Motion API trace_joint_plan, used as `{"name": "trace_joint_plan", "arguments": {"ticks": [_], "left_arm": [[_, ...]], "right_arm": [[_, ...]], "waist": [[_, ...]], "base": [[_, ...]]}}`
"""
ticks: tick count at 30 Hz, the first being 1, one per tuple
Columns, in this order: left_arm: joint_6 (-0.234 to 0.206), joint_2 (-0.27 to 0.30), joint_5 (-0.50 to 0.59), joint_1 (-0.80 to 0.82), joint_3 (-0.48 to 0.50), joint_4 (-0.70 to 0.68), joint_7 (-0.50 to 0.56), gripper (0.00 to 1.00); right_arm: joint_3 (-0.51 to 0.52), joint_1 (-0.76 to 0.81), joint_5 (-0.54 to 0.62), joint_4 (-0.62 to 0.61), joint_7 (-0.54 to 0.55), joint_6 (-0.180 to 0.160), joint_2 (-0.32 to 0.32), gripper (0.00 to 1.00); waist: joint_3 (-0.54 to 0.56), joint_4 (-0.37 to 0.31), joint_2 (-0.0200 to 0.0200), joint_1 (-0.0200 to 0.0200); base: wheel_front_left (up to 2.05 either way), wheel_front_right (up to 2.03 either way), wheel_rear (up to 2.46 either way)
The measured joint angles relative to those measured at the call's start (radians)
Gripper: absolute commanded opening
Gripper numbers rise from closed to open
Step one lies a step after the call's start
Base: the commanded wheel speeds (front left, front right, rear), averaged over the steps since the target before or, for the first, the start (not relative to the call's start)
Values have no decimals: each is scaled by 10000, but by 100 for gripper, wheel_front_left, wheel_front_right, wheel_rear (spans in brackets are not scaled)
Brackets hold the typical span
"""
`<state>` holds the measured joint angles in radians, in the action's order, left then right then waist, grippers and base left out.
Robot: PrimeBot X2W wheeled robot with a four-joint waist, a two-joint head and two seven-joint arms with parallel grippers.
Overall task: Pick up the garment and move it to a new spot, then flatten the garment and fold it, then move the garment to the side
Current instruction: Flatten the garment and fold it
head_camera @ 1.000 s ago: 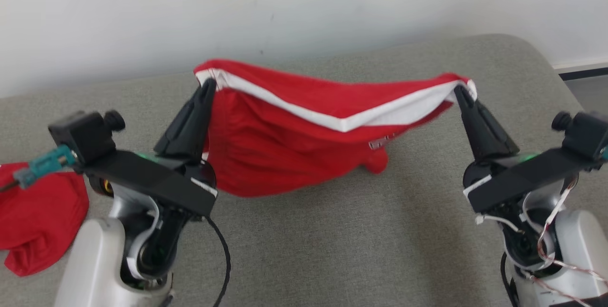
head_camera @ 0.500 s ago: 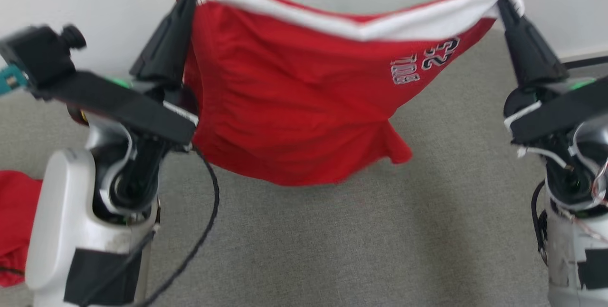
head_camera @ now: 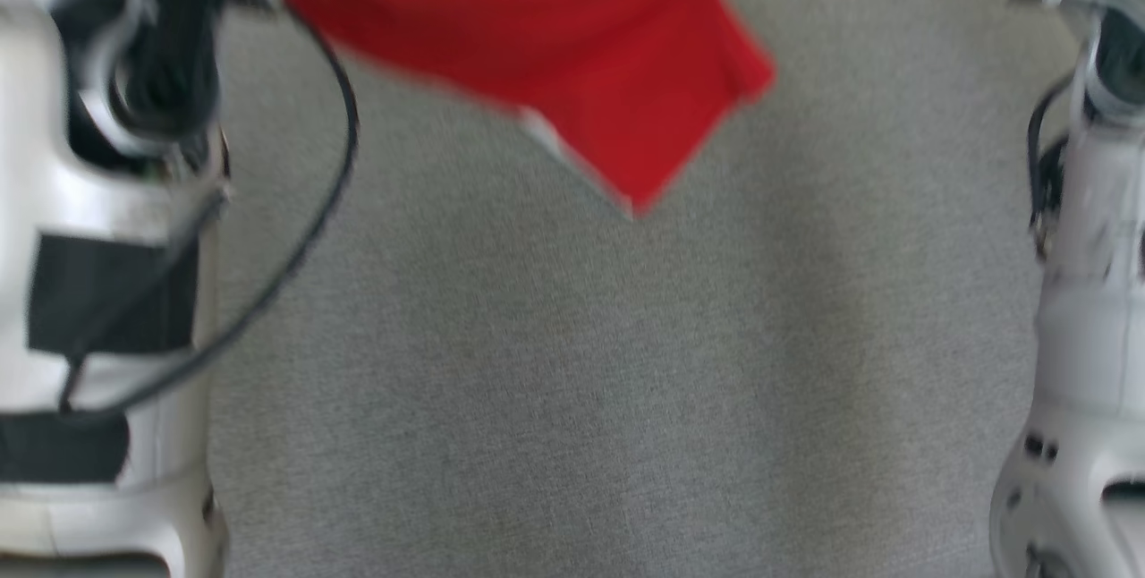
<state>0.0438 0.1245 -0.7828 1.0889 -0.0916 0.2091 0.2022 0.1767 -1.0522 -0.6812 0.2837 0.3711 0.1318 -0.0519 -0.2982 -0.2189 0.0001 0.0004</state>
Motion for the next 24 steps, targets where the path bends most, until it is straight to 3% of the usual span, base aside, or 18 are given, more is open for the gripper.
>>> {"name": "trace_joint_plan", "arguments": {"ticks": [8,13,19,24], "left_arm": [[378,-94,721,2273,127,915,-2245,0],[713,-35,1074,2537,-90,1292,-3570,0],[848,318,1026,1290,-456,1785,-4266,0],[878,602,604,436,-779,1534,-4437,0]], "right_arm": [[-17,-2922,-924,2268,-3166,2,54,0],[-389,-3482,-1218,3009,-4916,12,77,0],[-1030,-2688,-1645,3822,-5400,12,96,0],[-1338,-1885,-1979,3735,-5164,10,84,0]], "waist": [[-1541,-164,1,2],[-2243,-176,1,0],[-2852,-106,1,0],[-2908,-48,1,0]], "base": [[0,0,0],[0,0,0],[0,0,0],[0,0,0]]}}
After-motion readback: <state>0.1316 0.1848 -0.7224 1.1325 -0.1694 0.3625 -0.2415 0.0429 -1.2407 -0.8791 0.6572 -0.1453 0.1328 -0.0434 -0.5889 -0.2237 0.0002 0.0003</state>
